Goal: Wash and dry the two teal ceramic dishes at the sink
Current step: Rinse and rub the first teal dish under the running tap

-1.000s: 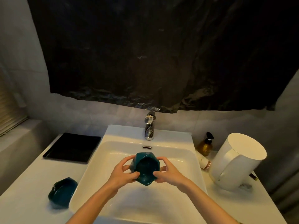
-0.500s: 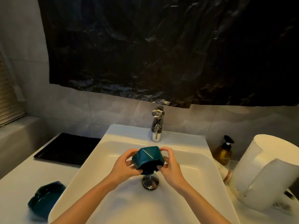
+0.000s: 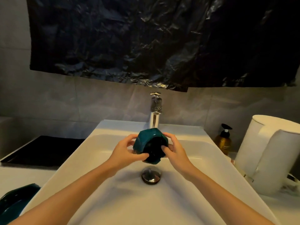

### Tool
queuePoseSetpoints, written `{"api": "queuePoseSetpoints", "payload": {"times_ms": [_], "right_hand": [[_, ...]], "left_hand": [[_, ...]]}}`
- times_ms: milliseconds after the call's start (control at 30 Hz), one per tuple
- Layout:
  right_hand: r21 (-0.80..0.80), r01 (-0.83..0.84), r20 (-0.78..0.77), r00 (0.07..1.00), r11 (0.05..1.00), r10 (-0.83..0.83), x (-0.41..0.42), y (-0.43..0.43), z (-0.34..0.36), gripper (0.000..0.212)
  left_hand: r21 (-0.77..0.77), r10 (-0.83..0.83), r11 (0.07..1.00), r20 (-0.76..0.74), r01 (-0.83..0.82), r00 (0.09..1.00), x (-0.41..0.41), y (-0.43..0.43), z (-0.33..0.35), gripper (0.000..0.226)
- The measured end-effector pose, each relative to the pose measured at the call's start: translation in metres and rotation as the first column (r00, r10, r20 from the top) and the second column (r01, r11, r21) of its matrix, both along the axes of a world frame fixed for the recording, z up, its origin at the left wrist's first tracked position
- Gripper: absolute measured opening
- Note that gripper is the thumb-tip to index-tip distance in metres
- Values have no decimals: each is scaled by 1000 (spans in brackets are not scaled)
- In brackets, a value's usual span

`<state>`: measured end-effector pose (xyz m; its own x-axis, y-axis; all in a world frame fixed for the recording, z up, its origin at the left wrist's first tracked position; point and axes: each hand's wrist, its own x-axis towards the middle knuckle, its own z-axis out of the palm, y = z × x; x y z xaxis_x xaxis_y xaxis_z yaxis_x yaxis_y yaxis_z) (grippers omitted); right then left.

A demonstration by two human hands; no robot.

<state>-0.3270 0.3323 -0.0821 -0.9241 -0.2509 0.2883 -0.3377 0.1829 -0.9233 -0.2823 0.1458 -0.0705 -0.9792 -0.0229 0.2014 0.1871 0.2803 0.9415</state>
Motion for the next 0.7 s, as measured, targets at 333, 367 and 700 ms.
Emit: {"api": "queuePoseSetpoints", "payload": {"times_ms": [333,367,700], "right_hand": [[36,146,-9,989,989,-146,6,4,28,25],[39,179,-74,982,983,-176,6,7,37,23],[234,329,-547,822,915,-156,-9,-9,125,35]], "left_hand": [[362,62,909,370,-205,927,-5,4,3,33],[358,72,909,369,-213,926,-6,4,4,35],[501,23,845,315,-187,949,-35,23,29,40]]}}
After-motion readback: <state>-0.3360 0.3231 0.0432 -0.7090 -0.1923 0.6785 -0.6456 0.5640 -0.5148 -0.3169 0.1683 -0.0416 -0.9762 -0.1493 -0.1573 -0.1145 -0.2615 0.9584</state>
